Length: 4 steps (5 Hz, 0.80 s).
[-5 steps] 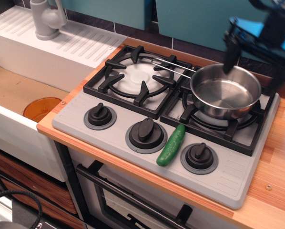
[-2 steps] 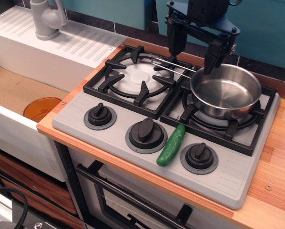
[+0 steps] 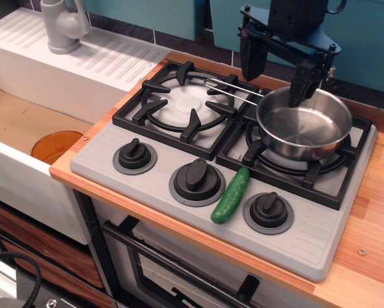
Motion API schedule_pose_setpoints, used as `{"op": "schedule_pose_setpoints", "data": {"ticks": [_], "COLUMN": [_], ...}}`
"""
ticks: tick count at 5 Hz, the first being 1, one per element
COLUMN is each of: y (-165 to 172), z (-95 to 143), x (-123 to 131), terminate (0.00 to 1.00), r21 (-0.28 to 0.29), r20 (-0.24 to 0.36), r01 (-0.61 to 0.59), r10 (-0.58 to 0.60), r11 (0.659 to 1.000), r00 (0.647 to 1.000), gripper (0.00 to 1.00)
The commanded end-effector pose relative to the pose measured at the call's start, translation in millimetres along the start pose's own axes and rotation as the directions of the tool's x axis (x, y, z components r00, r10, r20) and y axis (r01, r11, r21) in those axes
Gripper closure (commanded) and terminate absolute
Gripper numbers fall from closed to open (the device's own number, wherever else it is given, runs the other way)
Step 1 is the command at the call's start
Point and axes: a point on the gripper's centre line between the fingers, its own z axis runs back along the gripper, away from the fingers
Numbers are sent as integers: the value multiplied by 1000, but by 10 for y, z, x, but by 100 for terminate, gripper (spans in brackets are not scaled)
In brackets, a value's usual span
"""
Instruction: Put pot or pan on stove and put pickle in pot or pan
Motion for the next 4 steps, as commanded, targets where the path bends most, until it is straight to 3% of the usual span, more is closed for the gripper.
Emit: {"op": "schedule_pose_setpoints", "data": {"ticks": [1,4], "y": [-106,-118], "z": [291,-7], "x": [-155,-422], "terminate": [0,0], "r21": [149,156], "r20": [50,101], "r01": [-102,-160], "r10": [96,145], "r11": [984,975], "r00": [994,984], "gripper": [0,0]}}
